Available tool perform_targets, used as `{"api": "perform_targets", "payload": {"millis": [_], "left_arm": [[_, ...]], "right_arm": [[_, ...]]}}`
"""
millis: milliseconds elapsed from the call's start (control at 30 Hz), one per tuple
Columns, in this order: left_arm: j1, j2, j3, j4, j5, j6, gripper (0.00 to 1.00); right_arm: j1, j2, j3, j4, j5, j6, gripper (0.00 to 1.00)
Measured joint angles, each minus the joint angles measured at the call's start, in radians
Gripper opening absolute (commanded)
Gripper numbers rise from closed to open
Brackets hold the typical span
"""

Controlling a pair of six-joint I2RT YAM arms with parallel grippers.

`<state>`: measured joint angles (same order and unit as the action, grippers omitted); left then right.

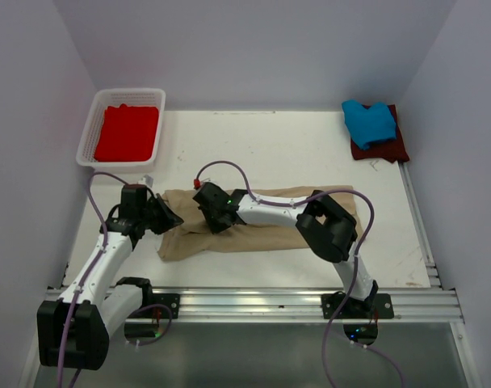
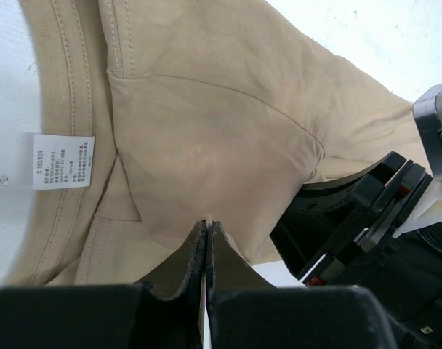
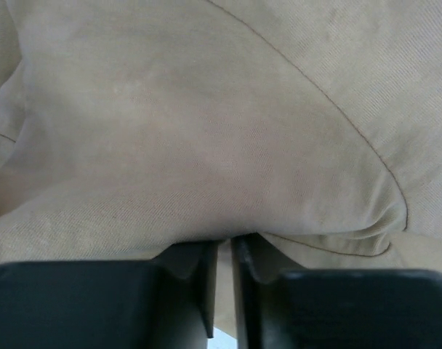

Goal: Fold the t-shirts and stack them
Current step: Fold the other side of the tshirt into a rectangle

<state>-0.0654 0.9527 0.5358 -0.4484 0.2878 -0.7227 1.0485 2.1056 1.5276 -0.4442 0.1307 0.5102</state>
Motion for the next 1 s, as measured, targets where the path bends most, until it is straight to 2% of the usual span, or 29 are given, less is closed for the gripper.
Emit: {"api": "perform_targets", "payload": {"millis": [33, 100, 367, 800, 1000], "left_arm": [[0.0, 0.0, -0.003, 0.0, 0.0, 0.0, 0.0], [0.0, 0.0, -0.009, 0.0, 0.0, 0.0, 0.0], [0.0, 0.0, -0.011, 0.001, 0.001, 0.0, 0.0], [0.0, 0.005, -0.01, 0.01, 0.001, 0.0, 0.0], [0.0, 0.016, -0.011, 0.014, 0.001, 0.0, 0.0]], "right_arm": [[0.0, 0.0, 0.0, 0.0, 0.003, 0.0, 0.03], [0.0, 0.0, 0.0, 0.001, 0.005, 0.002, 0.0], [0.0, -0.016, -0.024, 0.015, 0.01, 0.004, 0.0], [0.01, -0.194, -0.07, -0.045, 0.055, -0.018, 0.0], [0.01, -0.214, -0.069, -0.096, 0.063, -0.026, 0.0]]}}
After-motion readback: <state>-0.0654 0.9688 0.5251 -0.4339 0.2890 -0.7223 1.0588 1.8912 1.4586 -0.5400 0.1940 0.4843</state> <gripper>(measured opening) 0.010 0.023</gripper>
